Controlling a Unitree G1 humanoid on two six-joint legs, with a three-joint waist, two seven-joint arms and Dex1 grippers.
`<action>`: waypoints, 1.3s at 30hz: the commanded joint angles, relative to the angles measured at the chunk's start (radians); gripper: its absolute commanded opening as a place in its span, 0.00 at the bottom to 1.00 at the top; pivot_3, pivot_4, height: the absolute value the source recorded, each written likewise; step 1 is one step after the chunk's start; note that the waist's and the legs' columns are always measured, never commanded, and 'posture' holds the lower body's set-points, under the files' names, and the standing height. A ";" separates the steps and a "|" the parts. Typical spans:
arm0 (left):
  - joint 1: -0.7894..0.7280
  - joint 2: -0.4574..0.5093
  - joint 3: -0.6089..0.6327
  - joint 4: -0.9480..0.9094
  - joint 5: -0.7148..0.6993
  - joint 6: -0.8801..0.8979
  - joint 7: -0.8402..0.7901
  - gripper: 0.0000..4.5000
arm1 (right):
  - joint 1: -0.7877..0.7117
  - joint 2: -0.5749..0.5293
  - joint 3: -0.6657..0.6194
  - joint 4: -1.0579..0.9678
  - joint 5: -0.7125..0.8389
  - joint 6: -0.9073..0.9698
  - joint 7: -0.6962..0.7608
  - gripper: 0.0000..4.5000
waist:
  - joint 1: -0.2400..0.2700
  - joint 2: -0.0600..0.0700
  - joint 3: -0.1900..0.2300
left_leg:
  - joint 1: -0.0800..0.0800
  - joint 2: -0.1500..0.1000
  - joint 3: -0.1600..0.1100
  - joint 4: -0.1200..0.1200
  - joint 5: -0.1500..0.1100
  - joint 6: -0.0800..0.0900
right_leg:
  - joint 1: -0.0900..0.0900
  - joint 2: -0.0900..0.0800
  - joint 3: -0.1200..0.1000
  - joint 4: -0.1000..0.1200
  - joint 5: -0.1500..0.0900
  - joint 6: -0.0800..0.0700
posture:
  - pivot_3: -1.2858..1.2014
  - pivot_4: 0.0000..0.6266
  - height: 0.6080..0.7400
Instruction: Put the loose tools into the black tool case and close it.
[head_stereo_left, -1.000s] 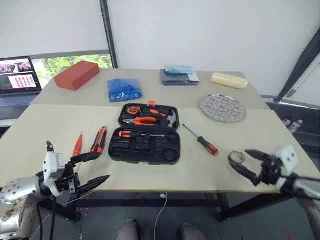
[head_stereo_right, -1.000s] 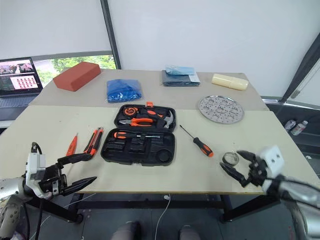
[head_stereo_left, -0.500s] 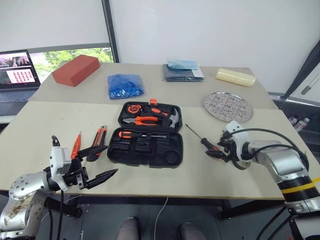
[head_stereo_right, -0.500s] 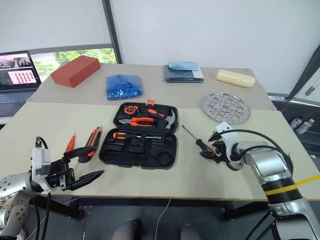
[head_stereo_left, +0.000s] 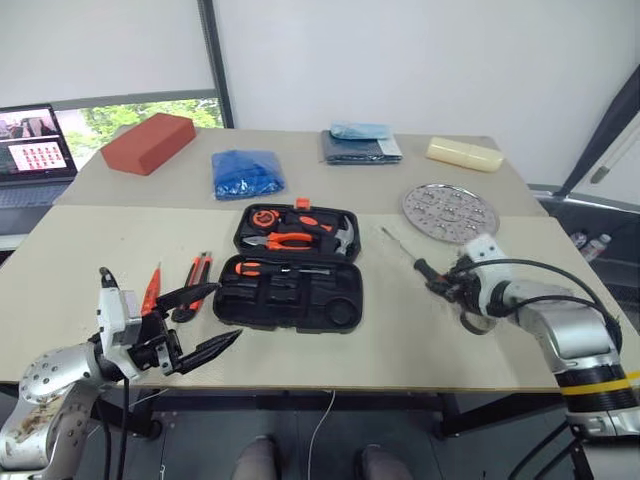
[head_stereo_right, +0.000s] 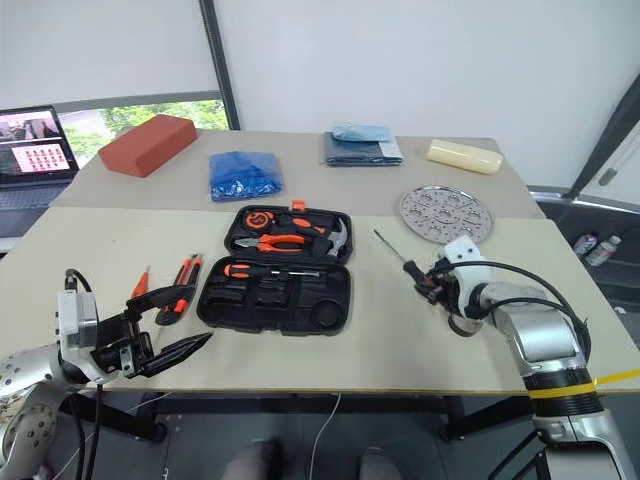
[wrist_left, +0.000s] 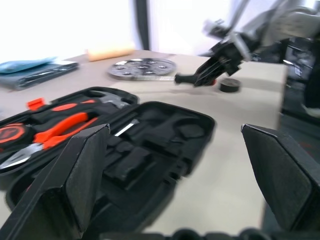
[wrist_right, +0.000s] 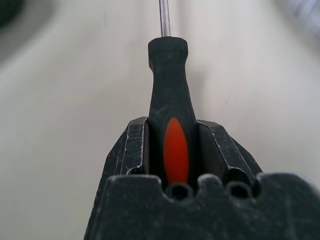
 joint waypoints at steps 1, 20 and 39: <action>0.045 -0.029 0.076 -0.031 -0.004 -0.006 0.095 1.00 | -0.164 0.026 0.099 0.011 -0.021 -0.196 0.195 0.23 | -0.010 0.000 0.000 | 0.001 0.001 -0.001 0.000 0.000 0.000 | 0.000 0.001 0.000 0.001 0.000 0.000 | 0.52 0.24 1.00; 0.145 -0.078 0.098 -0.040 0.045 -0.075 0.158 1.00 | -0.477 0.230 0.535 0.276 -0.402 -0.243 0.388 0.23 | 0.005 0.000 0.000 | 0.000 0.001 0.001 -0.003 -0.001 -0.003 | -0.005 0.001 0.000 0.003 0.000 -0.005 | 0.52 0.24 1.00; 0.136 -0.075 0.081 -0.037 0.056 -0.078 0.154 1.00 | -0.528 0.266 0.418 0.373 -0.356 -0.343 0.455 0.79 | 0.004 0.000 0.000 | -0.003 0.001 0.003 -0.004 0.000 -0.002 | -0.010 0.001 0.001 0.004 0.001 -0.005 | 0.52 0.24 1.00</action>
